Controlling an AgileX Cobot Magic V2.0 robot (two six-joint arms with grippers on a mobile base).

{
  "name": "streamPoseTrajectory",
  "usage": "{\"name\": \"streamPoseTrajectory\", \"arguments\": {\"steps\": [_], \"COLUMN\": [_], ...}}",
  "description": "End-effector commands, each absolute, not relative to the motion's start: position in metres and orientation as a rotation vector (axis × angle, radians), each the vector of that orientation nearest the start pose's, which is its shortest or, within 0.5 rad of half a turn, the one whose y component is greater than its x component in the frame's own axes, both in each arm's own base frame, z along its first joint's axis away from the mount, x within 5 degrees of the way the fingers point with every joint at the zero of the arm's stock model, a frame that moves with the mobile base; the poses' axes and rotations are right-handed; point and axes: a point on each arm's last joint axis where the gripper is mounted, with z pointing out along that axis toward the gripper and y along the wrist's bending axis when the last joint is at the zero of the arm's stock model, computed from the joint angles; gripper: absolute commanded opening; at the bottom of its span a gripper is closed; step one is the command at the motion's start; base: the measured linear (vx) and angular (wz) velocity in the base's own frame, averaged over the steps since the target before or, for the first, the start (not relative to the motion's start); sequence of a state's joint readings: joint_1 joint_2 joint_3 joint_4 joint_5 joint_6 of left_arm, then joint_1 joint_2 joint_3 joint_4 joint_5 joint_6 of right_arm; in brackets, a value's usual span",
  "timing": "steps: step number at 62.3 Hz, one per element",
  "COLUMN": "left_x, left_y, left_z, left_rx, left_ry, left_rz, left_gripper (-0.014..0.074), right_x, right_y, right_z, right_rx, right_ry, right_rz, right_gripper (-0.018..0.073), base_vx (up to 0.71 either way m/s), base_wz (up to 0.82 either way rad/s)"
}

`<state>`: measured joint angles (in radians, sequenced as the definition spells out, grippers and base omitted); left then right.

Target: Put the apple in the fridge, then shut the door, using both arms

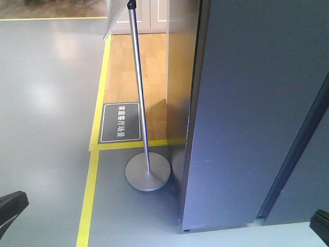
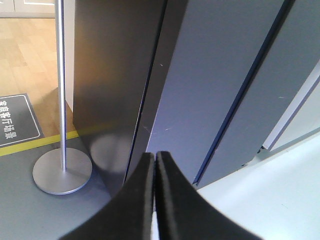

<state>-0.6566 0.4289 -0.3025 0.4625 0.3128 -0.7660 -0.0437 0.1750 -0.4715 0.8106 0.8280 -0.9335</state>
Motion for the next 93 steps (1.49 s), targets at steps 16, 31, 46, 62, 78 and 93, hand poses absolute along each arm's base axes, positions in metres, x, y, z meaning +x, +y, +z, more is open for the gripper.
{"name": "streamPoseTrajectory", "arguments": {"steps": [16,31,46,62,78,93], "left_x": [0.083,0.075,0.066,0.063,0.057,0.057], "left_y": [-0.054,-0.059,-0.049,-0.031,-0.010,0.002], "left_z": [0.271,0.221,0.184,0.183,0.194,0.195], "left_rx": [0.138,0.202,0.197,0.155,0.023,-0.107], "left_ry": [1.886,2.009,1.806,1.736,1.538,1.521], "left_rz": [-0.691,-0.747,-0.777,-0.547,-0.248,-0.052], "left_gripper": [-0.0006,-0.0006,-0.0006,-0.0006,-0.0006,-0.0006], "right_x": [0.031,0.031,0.031,0.031,0.031,0.031], "right_y": [0.046,0.046,0.047,0.047,0.047,0.047], "right_z": [0.316,0.316,0.316,0.316,0.316,0.316], "right_rx": [-0.570,-0.570,-0.571,-0.571,-0.571,-0.571], "right_ry": [1.631,1.631,1.631,1.631,1.631,1.632], "right_rz": [0.263,0.263,0.263,0.265,0.265,0.265], "right_gripper": [-0.0003,-0.0003,-0.0003,-0.0003,-0.0003,-0.0003], "base_vx": [0.00,0.00,0.00,0.00,0.00,0.00], "base_wz": [0.00,0.00,0.00,0.00,0.00,0.00]}}
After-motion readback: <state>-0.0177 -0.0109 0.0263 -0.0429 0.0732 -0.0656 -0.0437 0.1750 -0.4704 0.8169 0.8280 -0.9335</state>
